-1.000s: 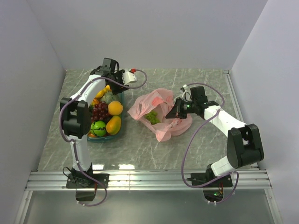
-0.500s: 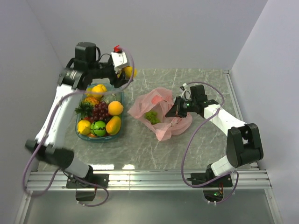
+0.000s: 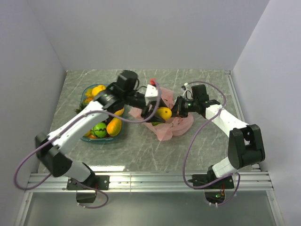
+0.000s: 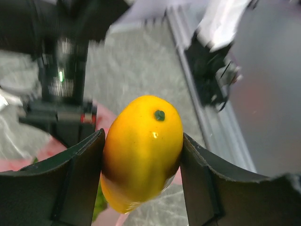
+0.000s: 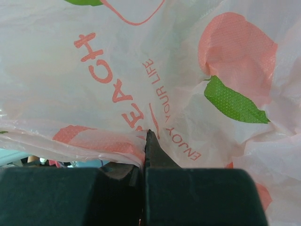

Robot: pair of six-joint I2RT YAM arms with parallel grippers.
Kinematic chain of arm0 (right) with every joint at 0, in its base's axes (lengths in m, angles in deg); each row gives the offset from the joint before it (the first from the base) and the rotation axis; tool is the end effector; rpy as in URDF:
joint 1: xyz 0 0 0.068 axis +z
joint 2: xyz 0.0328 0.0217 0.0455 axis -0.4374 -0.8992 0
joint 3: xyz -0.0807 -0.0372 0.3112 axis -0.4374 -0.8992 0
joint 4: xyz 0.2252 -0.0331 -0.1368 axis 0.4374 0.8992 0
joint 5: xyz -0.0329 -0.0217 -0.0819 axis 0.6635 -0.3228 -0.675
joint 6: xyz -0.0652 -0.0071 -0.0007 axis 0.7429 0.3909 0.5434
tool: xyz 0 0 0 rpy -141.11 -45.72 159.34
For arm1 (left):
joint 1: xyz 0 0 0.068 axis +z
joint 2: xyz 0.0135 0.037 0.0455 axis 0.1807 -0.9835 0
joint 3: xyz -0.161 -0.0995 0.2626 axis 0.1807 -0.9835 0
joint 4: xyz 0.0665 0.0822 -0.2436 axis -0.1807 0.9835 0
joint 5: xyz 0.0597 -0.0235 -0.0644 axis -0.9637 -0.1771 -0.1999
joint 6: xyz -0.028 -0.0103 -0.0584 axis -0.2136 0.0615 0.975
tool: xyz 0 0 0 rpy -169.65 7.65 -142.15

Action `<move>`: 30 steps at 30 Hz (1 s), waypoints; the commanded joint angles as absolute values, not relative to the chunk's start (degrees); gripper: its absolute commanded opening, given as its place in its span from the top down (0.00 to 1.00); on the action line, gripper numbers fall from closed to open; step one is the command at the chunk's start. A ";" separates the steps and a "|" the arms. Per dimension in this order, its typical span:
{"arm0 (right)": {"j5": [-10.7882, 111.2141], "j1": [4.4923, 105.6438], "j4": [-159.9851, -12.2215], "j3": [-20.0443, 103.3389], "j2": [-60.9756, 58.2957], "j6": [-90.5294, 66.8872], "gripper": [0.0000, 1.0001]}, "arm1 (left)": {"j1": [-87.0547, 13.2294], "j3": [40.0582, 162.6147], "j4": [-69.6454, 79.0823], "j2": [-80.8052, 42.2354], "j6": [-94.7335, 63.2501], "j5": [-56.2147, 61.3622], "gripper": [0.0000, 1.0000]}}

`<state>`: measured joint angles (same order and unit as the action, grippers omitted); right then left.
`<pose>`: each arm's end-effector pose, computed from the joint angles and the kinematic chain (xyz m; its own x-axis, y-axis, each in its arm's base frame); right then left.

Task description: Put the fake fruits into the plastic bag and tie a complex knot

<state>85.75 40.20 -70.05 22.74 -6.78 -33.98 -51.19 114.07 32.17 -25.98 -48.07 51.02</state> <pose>0.3053 0.1140 0.2764 -0.9228 0.1300 -0.3626 -0.2167 0.6030 0.7677 0.2121 -0.2397 0.4597 0.0626 0.2027 -0.9772 0.9848 -0.1715 0.0275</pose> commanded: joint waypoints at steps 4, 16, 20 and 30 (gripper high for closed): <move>86.96 39.83 -68.51 24.90 -4.90 -32.17 1.00 | -51.37 113.10 33.28 -32.99 -61.50 39.94 0.92; 87.04 39.21 -68.33 24.90 -6.04 -32.07 1.00 | -48.03 108.18 26.33 -38.80 -76.19 29.91 0.48; 87.04 39.21 -68.59 24.90 -6.83 -32.60 1.00 | -48.03 111.68 29.74 -39.24 -74.87 32.09 0.16; 86.17 39.12 -67.98 25.87 -8.33 -32.43 1.00 | -45.93 111.18 38.72 -23.72 -60.41 45.17 0.01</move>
